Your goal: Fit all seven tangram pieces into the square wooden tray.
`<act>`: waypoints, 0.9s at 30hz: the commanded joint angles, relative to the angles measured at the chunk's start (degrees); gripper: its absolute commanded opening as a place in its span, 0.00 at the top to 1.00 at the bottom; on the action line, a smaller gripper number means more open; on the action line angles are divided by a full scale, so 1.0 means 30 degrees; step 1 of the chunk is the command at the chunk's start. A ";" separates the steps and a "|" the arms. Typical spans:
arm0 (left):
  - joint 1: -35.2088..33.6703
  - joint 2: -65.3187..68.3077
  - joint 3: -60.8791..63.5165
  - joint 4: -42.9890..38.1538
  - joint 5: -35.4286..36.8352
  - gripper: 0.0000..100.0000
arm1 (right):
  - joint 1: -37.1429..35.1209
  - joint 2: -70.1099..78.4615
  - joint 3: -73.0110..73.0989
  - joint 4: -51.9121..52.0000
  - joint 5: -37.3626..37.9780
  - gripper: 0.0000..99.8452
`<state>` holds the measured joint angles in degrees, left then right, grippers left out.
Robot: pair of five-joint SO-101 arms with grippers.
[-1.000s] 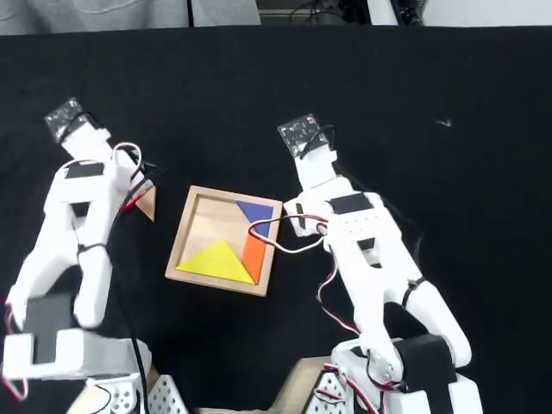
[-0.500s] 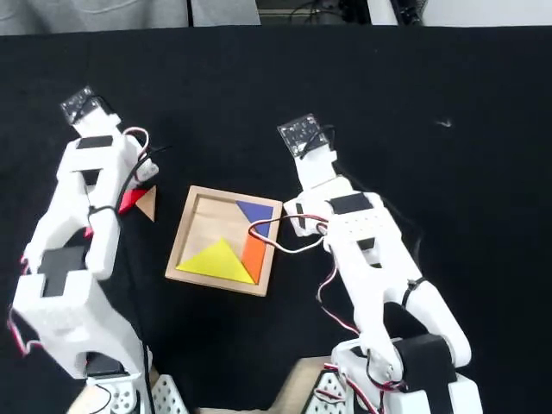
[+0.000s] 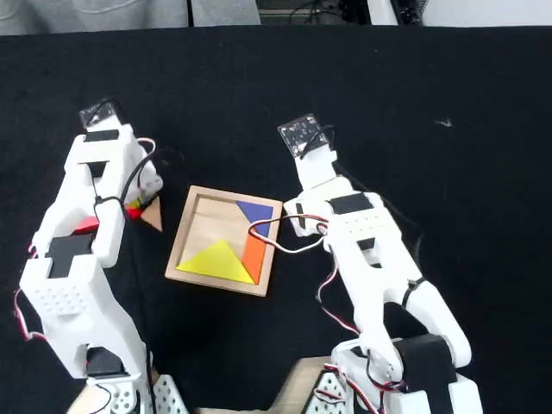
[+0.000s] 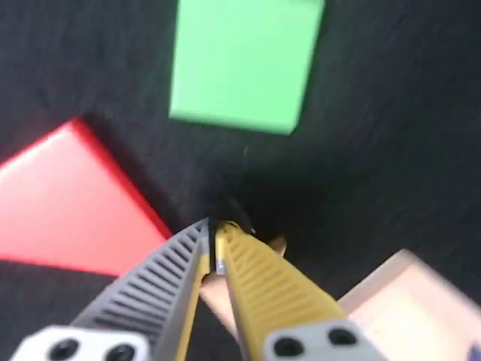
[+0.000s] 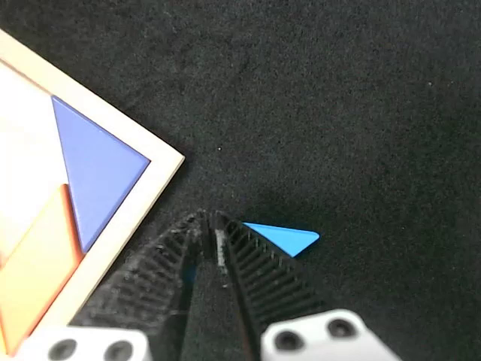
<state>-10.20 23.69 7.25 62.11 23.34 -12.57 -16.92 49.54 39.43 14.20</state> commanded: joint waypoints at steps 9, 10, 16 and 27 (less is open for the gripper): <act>-0.4498 -0.0645 0.2388 0.4982 -0.5626 0.97 | 0.0088 -0.0015 0.0161 -0.0293 0.0234 0.99; -0.5084 -0.1055 0.2711 0.5216 -0.6154 0.97 | 0.0088 -0.0015 0.0161 -0.0293 0.0234 0.99; -0.7780 -0.7062 0.4469 0.6711 -0.9084 0.97 | 0.0059 -0.0015 0.0190 -0.0293 0.0234 0.99; -0.4674 -1.0608 0.7341 0.2491 -0.3136 0.81 | 0.0059 -0.0015 0.0249 -0.0293 0.0234 0.99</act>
<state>-26.46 -9.54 27.91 76.88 3.82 -12.57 -16.92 50.42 39.43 14.20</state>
